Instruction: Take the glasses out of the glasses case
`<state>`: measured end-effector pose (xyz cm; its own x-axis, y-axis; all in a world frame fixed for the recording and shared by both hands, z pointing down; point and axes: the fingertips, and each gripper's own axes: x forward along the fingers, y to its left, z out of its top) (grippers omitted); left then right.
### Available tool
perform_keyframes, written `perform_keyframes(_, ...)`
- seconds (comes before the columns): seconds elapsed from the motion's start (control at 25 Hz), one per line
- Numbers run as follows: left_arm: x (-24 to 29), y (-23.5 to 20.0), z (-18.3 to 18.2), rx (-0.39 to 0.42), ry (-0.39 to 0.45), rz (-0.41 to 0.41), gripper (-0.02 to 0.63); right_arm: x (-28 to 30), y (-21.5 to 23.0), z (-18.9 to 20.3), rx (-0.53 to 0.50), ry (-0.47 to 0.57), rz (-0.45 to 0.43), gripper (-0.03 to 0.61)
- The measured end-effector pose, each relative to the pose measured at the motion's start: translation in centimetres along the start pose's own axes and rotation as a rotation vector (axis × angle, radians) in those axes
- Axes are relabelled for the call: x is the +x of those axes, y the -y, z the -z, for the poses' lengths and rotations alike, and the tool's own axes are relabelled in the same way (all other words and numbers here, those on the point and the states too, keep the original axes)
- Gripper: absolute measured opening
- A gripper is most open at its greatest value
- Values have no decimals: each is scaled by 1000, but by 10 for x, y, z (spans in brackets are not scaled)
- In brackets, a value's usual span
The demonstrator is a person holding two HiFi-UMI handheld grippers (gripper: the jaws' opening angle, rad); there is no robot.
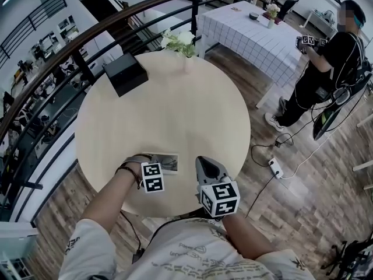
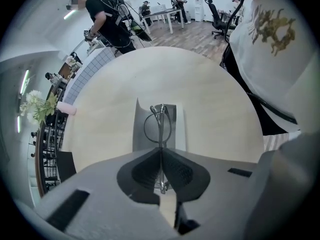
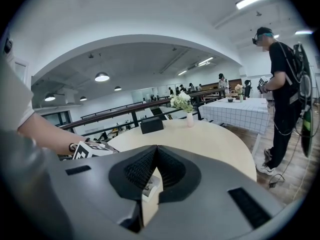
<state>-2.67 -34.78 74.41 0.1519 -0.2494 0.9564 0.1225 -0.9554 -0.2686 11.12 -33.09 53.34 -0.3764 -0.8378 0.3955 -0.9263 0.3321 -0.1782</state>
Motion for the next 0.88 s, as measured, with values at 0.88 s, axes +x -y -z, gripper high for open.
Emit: perform_keyframes(0.88,-120,-17,1,-343,283,-257,21,25,-56,-20,-21,59,-117,14)
